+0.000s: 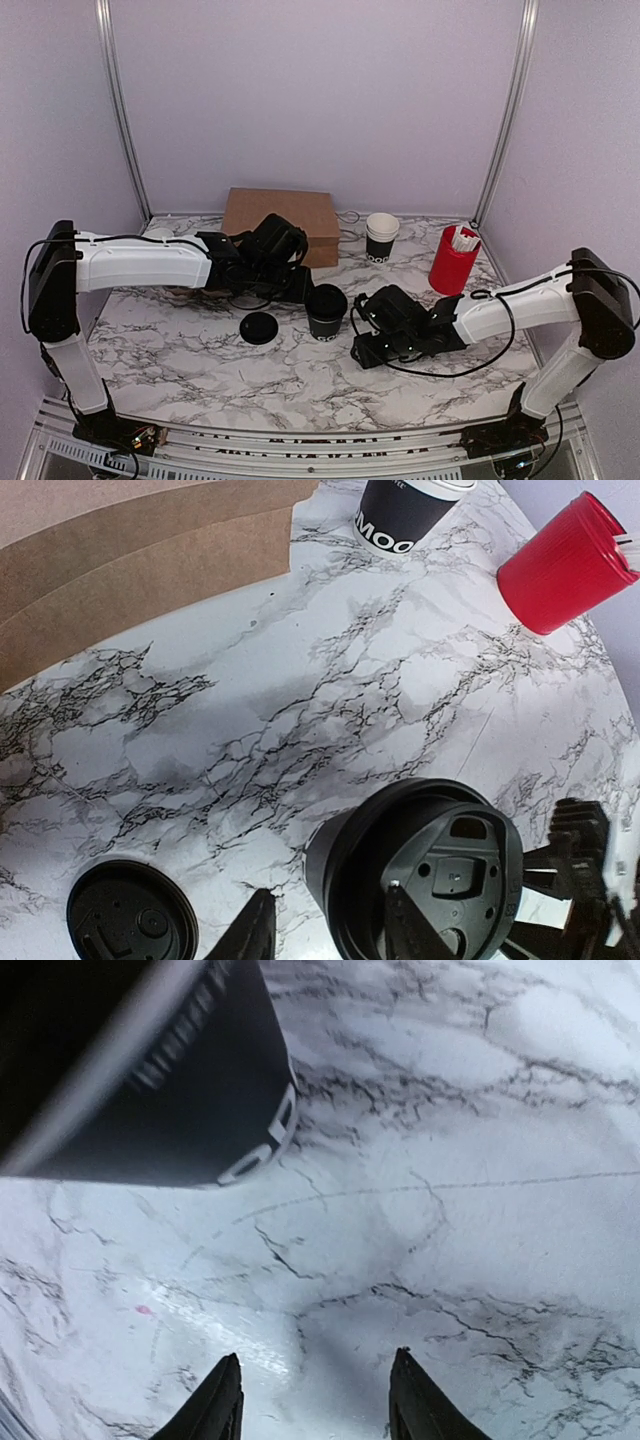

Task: Pack the takeout coffee

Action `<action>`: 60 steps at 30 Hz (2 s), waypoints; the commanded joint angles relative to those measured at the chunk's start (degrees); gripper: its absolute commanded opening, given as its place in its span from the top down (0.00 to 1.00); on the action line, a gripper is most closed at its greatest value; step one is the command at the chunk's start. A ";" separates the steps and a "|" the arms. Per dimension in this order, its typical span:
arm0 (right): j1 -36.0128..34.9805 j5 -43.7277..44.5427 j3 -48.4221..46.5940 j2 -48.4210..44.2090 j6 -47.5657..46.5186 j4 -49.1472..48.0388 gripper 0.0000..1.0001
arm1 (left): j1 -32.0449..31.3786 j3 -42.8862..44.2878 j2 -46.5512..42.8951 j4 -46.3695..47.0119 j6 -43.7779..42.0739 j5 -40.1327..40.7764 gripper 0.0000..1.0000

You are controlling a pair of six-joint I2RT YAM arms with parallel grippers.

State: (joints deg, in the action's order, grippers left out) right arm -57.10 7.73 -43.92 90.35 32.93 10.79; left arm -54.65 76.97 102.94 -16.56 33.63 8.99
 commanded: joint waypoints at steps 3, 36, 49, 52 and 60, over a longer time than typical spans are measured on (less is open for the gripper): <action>-0.16 6.30 -11.05 -9.96 -3.04 3.12 0.51 | -0.06 -1.21 1.49 -2.33 0.08 -0.72 0.62; -0.08 9.21 -26.58 -8.90 -9.14 5.20 0.48 | -0.36 -1.07 0.86 -2.28 -0.57 -0.79 0.63; 2.26 -5.40 -10.29 6.48 0.53 -4.76 0.56 | -0.32 -0.89 1.14 -2.28 -0.57 -0.89 0.63; 1.35 -2.91 -9.75 3.31 1.11 -4.06 0.55 | -0.35 -1.02 1.06 -2.29 -0.61 -0.92 0.63; 0.78 6.59 -19.12 -4.81 -3.63 5.26 0.53 | -0.36 -0.62 0.65 -2.28 -0.48 -1.01 0.63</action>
State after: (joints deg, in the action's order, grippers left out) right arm -55.51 9.50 -57.17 89.08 32.14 8.67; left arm -54.85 76.34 103.15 -16.62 33.61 8.12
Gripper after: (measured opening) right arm 0.467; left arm 0.373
